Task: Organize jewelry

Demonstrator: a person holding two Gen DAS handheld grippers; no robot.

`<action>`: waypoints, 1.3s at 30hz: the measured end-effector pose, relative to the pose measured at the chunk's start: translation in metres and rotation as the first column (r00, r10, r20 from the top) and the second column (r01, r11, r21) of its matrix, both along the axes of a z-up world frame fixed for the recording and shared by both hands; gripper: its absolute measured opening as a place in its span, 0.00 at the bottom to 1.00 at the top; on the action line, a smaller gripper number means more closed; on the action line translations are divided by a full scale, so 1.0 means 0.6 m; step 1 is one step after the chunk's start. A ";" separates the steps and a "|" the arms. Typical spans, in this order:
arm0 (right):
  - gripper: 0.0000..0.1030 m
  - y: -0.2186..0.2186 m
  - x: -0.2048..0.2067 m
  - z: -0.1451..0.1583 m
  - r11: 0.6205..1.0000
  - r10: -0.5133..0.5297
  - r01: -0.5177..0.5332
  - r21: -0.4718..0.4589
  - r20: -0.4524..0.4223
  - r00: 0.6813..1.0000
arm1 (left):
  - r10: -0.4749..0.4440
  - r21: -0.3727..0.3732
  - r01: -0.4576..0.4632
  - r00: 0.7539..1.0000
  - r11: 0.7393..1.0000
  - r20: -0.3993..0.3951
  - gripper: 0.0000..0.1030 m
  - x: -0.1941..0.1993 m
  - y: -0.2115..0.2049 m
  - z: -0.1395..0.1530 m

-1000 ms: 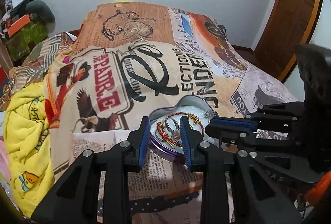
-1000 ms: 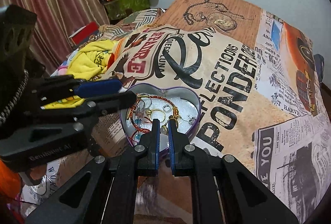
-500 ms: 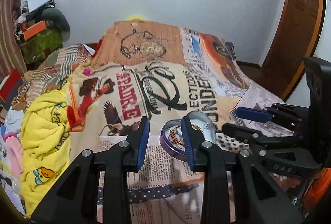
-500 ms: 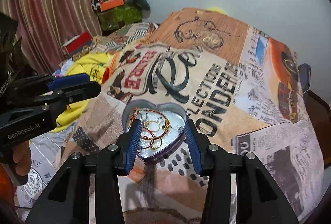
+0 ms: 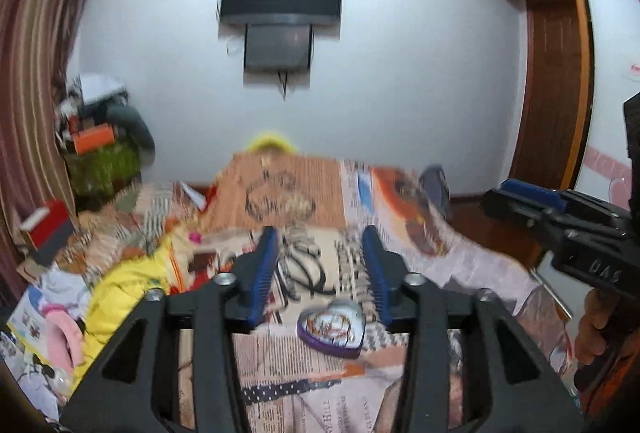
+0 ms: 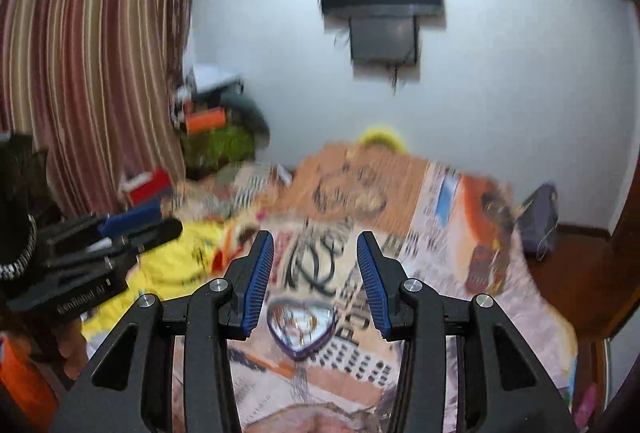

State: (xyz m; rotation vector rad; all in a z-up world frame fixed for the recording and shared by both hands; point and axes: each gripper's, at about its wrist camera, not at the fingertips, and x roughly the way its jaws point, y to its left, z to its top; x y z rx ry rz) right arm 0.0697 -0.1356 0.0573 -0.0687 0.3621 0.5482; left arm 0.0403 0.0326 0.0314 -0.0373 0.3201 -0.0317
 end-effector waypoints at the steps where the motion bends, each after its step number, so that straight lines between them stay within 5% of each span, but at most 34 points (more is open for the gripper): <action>1: 0.39 -0.004 -0.017 0.013 1.000 -0.008 0.008 0.015 0.031 0.999 | 0.004 0.007 -0.004 0.999 1.000 0.033 0.48 -0.017 -0.006 0.011; 5: 0.57 -0.019 -0.084 0.049 0.996 -0.056 0.045 0.079 0.143 0.988 | 0.031 0.027 -0.035 0.992 0.999 0.120 0.62 -0.066 -0.022 0.040; 10: 0.82 -0.023 -0.123 0.057 0.988 -0.124 0.101 0.117 0.203 0.971 | 0.078 0.025 -0.085 0.977 0.996 0.200 0.99 -0.110 -0.032 0.054; 16: 0.95 -0.014 -0.130 0.049 0.982 -0.179 0.160 0.098 0.230 0.957 | 0.121 0.069 -0.141 0.963 0.988 0.239 0.99 -0.138 -0.046 0.051; 39: 0.95 -0.033 -0.152 0.037 0.982 -0.179 0.165 0.089 0.194 0.965 | 0.120 0.035 -0.129 0.972 0.991 0.200 0.99 -0.132 -0.035 0.031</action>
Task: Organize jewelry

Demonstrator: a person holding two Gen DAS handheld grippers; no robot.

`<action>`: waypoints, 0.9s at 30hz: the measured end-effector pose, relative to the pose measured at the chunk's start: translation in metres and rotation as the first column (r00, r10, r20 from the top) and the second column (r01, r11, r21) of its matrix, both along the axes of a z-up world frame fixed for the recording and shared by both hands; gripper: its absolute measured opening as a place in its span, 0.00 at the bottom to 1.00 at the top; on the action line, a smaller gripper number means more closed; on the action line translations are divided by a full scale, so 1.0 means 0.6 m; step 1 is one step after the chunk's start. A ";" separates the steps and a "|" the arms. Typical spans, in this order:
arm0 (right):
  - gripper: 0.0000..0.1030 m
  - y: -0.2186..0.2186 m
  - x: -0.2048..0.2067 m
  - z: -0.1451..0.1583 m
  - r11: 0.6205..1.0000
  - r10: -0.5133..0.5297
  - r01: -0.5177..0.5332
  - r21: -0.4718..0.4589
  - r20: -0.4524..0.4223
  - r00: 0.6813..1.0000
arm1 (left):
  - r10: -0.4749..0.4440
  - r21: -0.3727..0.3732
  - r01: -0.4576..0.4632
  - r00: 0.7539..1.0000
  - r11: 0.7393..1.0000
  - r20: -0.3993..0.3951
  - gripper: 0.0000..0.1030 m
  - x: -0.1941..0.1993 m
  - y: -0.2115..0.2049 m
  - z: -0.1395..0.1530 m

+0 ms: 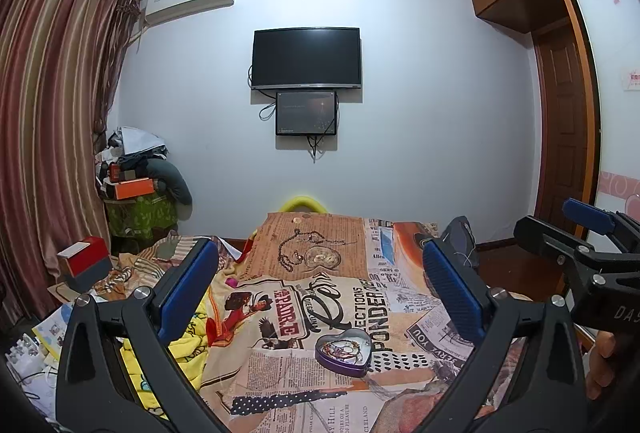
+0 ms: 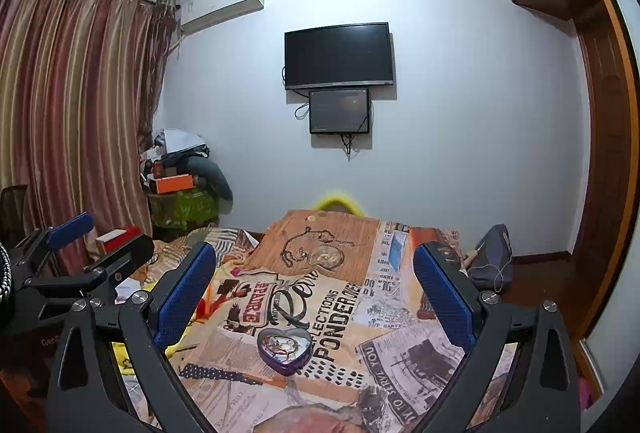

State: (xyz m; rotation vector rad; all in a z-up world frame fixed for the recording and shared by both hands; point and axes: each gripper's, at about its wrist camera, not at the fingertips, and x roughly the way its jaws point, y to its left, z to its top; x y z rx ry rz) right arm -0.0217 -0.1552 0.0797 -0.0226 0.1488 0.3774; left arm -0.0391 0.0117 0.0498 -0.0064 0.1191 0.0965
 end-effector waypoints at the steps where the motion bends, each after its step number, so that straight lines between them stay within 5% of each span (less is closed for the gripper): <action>1: 0.95 0.000 0.001 0.000 1.000 0.000 0.000 0.000 -0.002 1.000 | 0.000 -0.003 0.000 1.000 1.000 -0.001 0.99 0.001 0.001 -0.001; 27: 0.95 -0.001 0.007 -0.007 1.000 0.005 -0.005 0.000 -0.040 0.999 | -0.015 -0.023 0.015 1.000 1.000 -0.018 0.99 0.008 0.011 -0.009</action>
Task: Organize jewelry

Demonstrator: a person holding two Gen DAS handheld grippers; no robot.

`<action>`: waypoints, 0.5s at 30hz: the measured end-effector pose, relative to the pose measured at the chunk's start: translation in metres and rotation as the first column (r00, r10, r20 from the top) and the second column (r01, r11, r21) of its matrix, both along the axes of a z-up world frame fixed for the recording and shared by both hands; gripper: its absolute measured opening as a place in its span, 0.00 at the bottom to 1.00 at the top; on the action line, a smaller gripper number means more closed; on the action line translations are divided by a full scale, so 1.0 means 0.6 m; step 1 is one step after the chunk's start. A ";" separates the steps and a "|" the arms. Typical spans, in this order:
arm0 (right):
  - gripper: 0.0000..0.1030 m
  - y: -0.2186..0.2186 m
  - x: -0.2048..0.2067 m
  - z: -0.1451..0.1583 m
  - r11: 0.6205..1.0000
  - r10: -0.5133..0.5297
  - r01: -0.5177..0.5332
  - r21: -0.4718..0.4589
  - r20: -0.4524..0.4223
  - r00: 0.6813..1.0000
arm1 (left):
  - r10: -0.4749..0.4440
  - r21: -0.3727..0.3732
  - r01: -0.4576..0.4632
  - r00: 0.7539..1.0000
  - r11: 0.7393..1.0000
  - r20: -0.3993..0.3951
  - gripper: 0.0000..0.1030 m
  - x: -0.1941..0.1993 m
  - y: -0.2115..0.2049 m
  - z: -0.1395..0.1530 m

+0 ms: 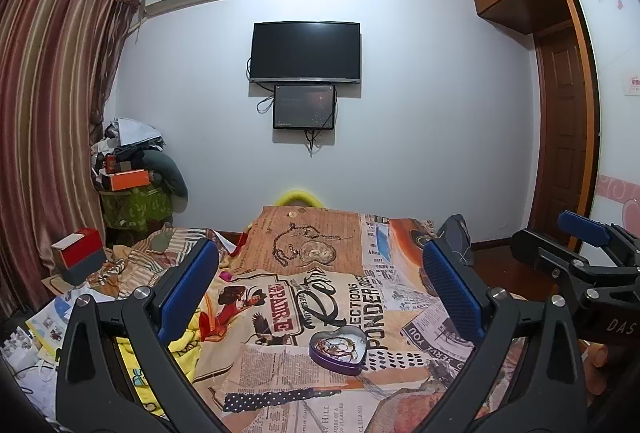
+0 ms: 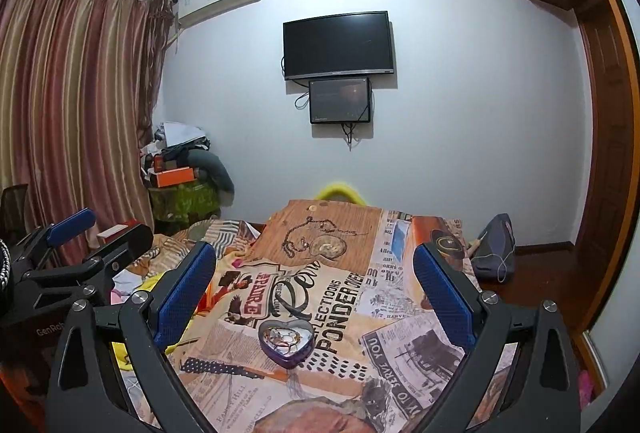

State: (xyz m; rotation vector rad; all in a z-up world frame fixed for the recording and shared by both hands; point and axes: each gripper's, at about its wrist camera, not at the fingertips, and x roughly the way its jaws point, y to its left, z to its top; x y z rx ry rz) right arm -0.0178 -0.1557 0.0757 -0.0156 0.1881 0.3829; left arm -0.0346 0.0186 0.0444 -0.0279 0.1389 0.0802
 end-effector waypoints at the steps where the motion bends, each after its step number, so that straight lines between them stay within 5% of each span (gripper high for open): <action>1: 0.95 0.000 0.000 0.000 1.000 0.001 -0.001 0.000 -0.001 1.000 | 0.001 0.001 -0.001 1.000 1.000 -0.001 0.99 0.001 -0.002 0.000; 15: 0.96 -0.003 0.003 -0.003 1.000 -0.006 0.006 0.000 -0.002 1.000 | -0.021 -0.003 0.021 1.000 1.000 -0.015 0.99 0.007 -0.003 -0.001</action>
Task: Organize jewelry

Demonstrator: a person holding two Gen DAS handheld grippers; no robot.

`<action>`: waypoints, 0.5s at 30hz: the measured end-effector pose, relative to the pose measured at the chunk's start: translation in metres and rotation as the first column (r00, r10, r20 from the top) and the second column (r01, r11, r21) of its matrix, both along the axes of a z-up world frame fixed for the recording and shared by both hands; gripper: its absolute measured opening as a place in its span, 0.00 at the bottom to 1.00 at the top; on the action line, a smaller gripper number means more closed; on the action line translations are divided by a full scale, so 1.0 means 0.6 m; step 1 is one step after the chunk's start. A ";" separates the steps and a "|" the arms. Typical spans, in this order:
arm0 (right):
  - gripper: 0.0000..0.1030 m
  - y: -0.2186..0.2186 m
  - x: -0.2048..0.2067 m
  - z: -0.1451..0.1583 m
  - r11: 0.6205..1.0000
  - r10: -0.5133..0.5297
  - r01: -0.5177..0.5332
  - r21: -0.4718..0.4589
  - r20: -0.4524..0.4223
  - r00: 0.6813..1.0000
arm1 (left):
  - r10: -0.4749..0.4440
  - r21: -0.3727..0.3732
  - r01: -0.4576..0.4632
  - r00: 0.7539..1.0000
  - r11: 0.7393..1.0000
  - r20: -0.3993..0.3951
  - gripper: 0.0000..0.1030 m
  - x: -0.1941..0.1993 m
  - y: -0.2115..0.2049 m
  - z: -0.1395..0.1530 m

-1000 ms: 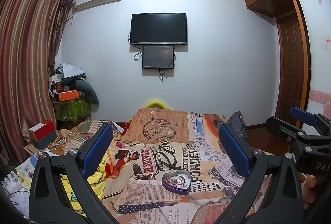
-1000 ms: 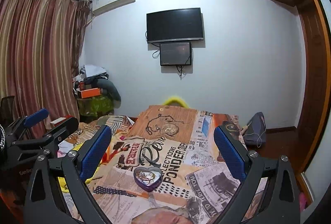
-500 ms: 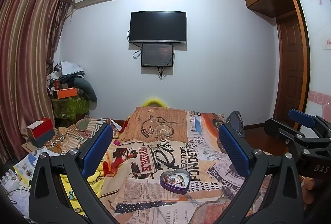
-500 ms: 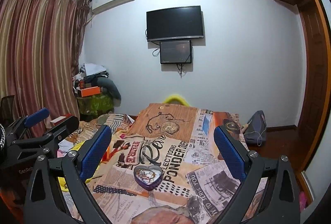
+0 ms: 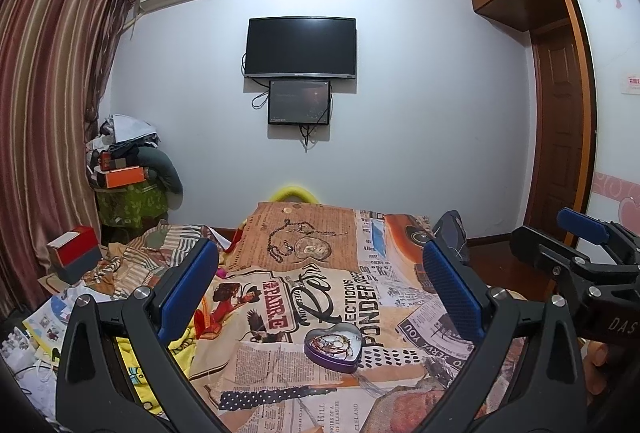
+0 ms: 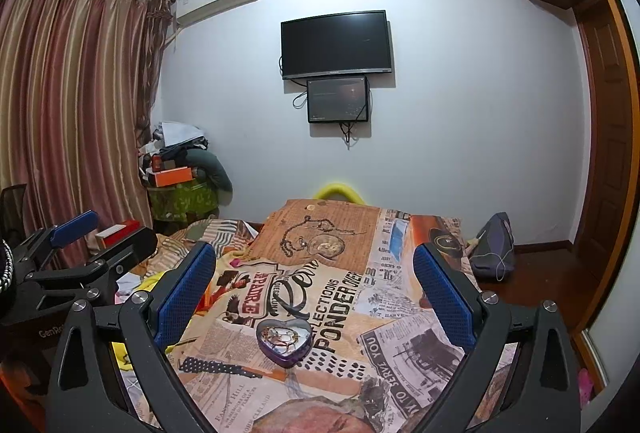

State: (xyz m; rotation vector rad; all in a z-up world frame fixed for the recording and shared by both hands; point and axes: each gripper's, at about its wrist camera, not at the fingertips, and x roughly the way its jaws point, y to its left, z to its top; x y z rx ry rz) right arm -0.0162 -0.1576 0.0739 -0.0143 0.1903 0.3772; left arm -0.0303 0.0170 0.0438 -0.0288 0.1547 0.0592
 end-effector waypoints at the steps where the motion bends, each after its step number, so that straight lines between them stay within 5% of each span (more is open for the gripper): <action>1: 0.96 -0.001 0.000 0.000 1.000 -0.001 0.001 0.000 0.000 1.000 | -0.002 0.000 0.002 1.000 1.000 -0.001 0.99 0.000 0.000 0.000; 15: 0.95 -0.001 0.006 -0.002 1.000 -0.007 0.007 -0.001 -0.013 1.000 | -0.018 -0.002 0.018 1.000 1.000 -0.006 1.00 0.003 -0.004 -0.003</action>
